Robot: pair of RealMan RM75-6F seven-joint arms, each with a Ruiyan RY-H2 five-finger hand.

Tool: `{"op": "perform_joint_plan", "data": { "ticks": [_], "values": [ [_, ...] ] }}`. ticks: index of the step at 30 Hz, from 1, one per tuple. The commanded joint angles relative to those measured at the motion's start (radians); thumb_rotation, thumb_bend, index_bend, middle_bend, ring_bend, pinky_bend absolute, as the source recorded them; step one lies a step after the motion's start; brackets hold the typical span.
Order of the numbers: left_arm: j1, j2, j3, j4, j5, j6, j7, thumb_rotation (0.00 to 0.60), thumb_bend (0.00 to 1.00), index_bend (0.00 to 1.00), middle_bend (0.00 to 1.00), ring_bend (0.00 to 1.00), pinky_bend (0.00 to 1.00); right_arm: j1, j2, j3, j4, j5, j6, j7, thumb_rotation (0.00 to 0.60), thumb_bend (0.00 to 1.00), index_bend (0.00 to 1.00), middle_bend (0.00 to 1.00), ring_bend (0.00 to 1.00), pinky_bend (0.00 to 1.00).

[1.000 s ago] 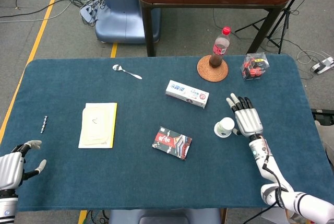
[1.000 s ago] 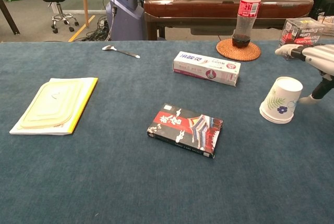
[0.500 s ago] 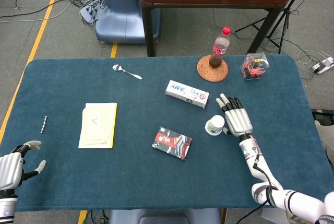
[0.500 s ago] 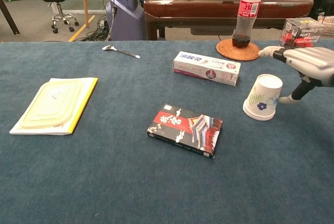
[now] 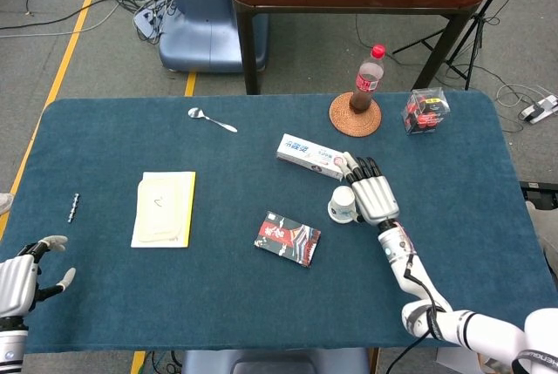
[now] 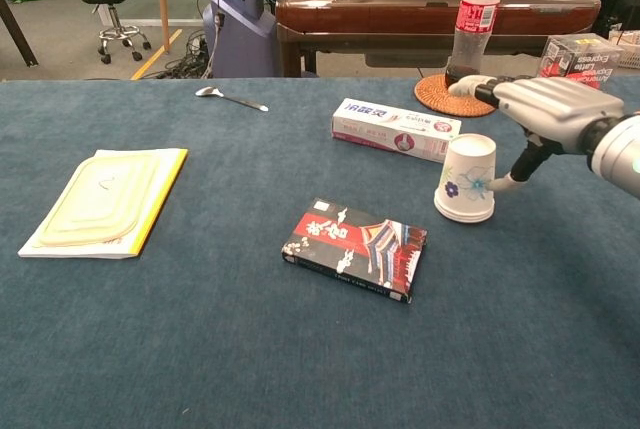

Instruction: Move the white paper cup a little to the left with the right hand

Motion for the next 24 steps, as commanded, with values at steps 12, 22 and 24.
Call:
{"op": "perform_joint_plan", "data": {
  "ticks": [12, 22, 24],
  "values": [
    [0.001, 0.009, 0.0, 0.003, -0.014, -0.014, -0.024, 0.6, 0.29, 0.33, 0.39, 0.32, 0.53, 0.074, -0.076, 0.03, -0.003, 0.072, -0.015, -0.09, 0.6, 0.0, 0.0, 0.0, 0.0, 0.06],
    [0.003, 0.017, -0.001, -0.001, -0.021, -0.02, -0.035, 0.6, 0.29, 0.33, 0.39, 0.32, 0.53, 0.123, -0.109, 0.057, -0.013, 0.109, -0.012, -0.126, 0.6, 0.0, 0.0, 0.0, 0.0, 0.07],
    [0.004, 0.019, -0.002, -0.002, -0.022, -0.019, -0.037, 0.6, 0.29, 0.33, 0.39, 0.32, 0.53, 0.131, -0.117, 0.06, -0.013, 0.119, -0.015, -0.128, 0.6, 0.0, 0.0, 0.0, 0.0, 0.06]
  ]
}}
